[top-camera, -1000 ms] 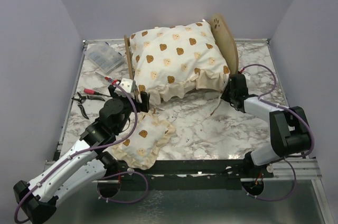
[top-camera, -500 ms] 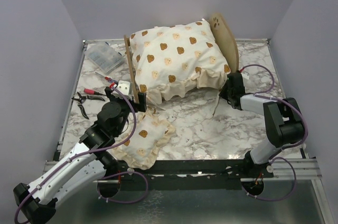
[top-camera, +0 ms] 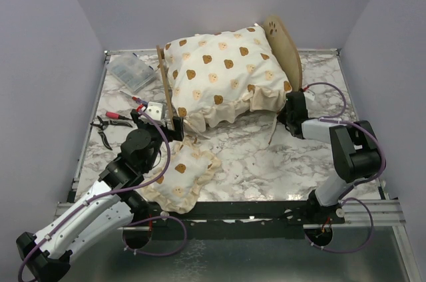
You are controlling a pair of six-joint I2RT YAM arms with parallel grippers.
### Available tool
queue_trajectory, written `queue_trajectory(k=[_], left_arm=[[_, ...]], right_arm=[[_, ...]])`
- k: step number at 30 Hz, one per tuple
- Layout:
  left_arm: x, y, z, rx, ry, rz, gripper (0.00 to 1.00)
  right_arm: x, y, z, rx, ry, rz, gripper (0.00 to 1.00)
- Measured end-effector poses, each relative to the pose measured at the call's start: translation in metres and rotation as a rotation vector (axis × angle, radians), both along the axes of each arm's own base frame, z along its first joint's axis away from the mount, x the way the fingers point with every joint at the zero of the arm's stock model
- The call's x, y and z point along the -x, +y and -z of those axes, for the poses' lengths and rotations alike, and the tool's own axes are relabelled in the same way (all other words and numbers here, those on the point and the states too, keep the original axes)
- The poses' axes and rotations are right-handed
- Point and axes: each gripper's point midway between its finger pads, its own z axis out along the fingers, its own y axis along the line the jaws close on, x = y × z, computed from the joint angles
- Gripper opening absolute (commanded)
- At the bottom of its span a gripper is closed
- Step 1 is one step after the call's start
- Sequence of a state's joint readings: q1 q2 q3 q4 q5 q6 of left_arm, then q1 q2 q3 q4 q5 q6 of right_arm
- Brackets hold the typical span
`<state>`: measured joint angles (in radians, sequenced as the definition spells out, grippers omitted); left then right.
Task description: Set up the pet bed
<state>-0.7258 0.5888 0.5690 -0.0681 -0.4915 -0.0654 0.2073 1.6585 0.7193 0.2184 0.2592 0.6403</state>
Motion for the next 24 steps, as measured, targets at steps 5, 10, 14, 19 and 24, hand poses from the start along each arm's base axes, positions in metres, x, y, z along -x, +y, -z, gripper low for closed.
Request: queue_trajectory(k=[5,10,14,19,24], left_arm=[[0.001,0.001,-0.002,0.005,-0.006,0.0,0.99],[0.002,0.003,-0.004,0.011,-0.013,-0.005,0.99],[0.002,0.003,-0.004,0.01,-0.015,-0.01,0.99],[0.001,0.005,-0.005,0.009,-0.017,-0.015,0.99],[0.001,0.008,-0.007,0.012,-0.026,-0.03,0.99]], right_arm=[[-0.002,0.001,0.001,-0.023,-0.018,0.022,0.01],[0.011,-0.001,0.002,-0.053,-0.006,0.042,0.01],[0.037,-0.007,-0.002,-0.055,0.038,0.062,0.01],[0.063,-0.023,-0.022,-0.031,0.062,0.13,0.01],[0.09,-0.052,-0.04,-0.009,0.077,0.252,0.01]])
